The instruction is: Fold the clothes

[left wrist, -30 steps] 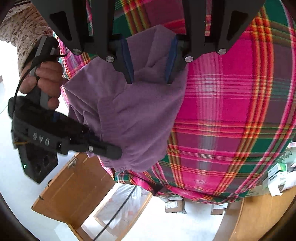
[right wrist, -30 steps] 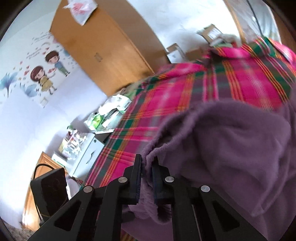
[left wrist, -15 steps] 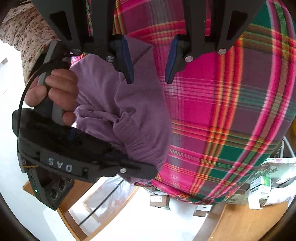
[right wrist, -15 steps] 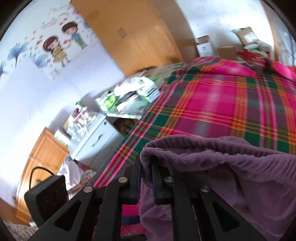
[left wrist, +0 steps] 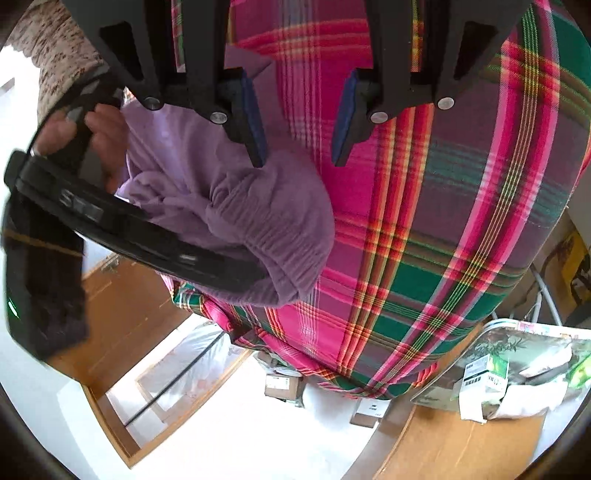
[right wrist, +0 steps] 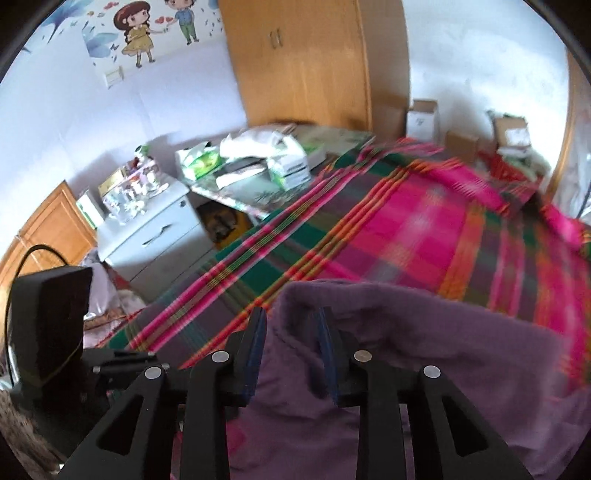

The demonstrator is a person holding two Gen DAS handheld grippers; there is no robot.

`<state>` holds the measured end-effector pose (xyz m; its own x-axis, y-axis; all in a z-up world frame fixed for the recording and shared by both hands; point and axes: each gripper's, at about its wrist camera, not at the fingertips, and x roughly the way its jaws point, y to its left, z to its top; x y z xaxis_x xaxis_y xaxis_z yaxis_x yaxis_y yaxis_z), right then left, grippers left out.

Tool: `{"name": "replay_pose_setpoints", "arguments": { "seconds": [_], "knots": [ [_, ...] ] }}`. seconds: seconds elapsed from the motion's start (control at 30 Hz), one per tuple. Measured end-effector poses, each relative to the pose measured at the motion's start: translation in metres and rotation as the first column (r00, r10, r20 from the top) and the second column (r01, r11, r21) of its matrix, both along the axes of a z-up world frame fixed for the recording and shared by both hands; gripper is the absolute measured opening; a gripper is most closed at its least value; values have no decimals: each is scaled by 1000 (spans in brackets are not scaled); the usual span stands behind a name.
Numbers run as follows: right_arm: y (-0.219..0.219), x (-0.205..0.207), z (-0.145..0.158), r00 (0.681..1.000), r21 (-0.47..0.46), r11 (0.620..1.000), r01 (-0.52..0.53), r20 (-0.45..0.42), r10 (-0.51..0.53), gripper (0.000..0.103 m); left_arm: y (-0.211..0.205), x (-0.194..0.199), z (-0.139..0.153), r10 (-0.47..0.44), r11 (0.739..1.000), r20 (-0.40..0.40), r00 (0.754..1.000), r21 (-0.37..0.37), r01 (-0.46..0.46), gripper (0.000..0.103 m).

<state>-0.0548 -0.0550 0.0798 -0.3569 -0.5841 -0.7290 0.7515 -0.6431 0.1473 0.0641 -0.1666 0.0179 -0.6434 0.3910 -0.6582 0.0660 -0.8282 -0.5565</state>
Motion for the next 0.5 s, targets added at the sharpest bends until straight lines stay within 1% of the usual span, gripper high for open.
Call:
{"name": "replay_pose_setpoints", "arguments": {
  "seconds": [0.03,0.07,0.17,0.2,0.23,0.33,0.4,0.43,0.47,0.5],
  "knots": [
    [11,-3,4,1000,-2,1000,21,-12,-21,30,0,-1,1,4,1000,0,1000,0,-4,37],
    [22,-5,8,999,-5,999,41,-24,-41,30,0,-2,3,4,1000,4,1000,-16,-4,37],
    [54,-13,19,993,-14,995,102,-61,-103,31,10,-3,14,-1,996,-2,1000,-87,1,38],
    [65,-16,23,990,-17,992,123,-72,-124,33,13,-4,19,-2,994,-14,1000,-112,1,38],
    [77,-19,26,986,-22,989,144,-79,-146,39,16,-4,24,-4,991,-24,1000,-136,1,39],
    [115,-37,25,975,-32,975,218,-38,-219,42,26,-13,33,-9,980,-3,1000,-200,9,40],
    [128,-49,18,973,-37,972,230,11,-230,51,34,-18,38,-22,980,-8,1000,-198,20,41],
    [132,-54,14,972,-41,972,232,35,-231,56,38,-21,40,-28,980,-10,1000,-197,25,44],
    [135,-60,9,972,-46,972,232,59,-229,56,41,-24,40,-23,979,3,1000,-202,23,47],
    [136,-64,4,971,-54,972,228,85,-223,56,45,-27,40,-24,977,13,1000,-210,26,48]
  ]
}}
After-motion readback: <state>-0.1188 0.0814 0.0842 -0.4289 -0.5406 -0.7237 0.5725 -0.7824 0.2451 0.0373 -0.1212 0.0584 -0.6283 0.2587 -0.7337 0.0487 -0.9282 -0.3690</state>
